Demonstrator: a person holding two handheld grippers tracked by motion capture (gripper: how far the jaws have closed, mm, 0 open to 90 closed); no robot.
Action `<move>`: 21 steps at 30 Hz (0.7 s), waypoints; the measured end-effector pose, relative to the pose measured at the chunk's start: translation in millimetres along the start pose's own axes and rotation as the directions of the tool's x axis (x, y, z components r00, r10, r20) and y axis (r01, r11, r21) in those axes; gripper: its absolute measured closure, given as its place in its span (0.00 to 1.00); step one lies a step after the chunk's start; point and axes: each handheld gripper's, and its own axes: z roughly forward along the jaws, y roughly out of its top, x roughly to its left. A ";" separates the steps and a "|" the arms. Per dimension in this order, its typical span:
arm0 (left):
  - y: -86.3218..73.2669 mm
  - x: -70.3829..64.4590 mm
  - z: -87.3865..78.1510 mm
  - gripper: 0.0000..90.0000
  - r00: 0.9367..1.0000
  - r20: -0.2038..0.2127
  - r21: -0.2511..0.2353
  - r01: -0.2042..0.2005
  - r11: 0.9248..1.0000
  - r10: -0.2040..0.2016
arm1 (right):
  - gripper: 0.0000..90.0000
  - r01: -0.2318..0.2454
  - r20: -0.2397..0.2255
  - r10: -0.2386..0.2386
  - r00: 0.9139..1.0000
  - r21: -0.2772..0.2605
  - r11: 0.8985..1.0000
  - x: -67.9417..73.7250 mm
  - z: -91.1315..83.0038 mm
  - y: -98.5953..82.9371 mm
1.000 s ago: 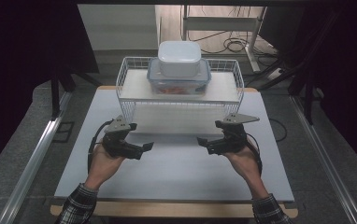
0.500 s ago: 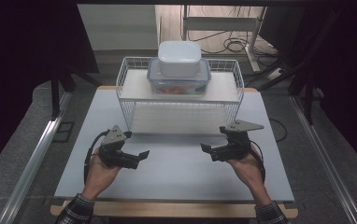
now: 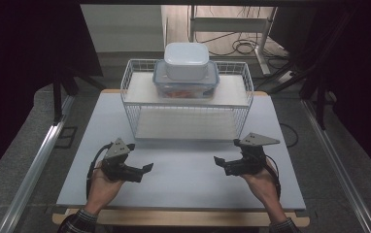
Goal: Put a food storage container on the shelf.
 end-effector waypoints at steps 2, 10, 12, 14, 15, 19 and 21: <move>-3.8 -0.3 0.6 0.04 1.000 -0.002 0.005 -0.003 1.000 0.003 | 0.02 -0.005 -0.001 0.005 1.000 0.001 1.000 -0.3 -1.3 -3.8; -21.6 1.1 0.9 0.04 1.000 -0.022 0.031 0.004 1.000 -0.003 | 0.02 -0.032 0.022 0.032 0.999 0.002 0.999 -4.6 -8.0 -23.9; -25.3 1.2 0.1 0.04 1.000 -0.024 0.035 0.007 0.999 -0.007 | 0.02 -0.036 0.031 0.036 0.999 0.000 0.999 -5.9 -9.5 -27.3; -29.5 2.1 -0.8 0.04 1.000 -0.029 0.044 0.006 0.999 -0.005 | 0.02 -0.044 0.037 0.044 0.998 -0.003 0.999 -6.9 -11.4 -30.4; -30.9 2.4 -1.2 0.04 0.999 -0.032 0.047 0.005 0.999 -0.004 | 0.02 -0.049 0.038 0.050 0.998 -0.008 0.999 -7.3 -12.5 -32.4; -37.9 3.6 -3.1 0.03 0.999 -0.035 0.063 0.010 0.998 -0.008 | 0.02 -0.055 0.051 0.055 0.997 -0.005 0.998 -8.0 -15.0 -39.5; -41.1 3.5 -3.3 0.03 0.999 -0.037 0.070 0.011 0.997 -0.008 | 0.02 -0.060 0.055 0.060 0.997 0.002 0.998 -8.7 -15.3 -43.6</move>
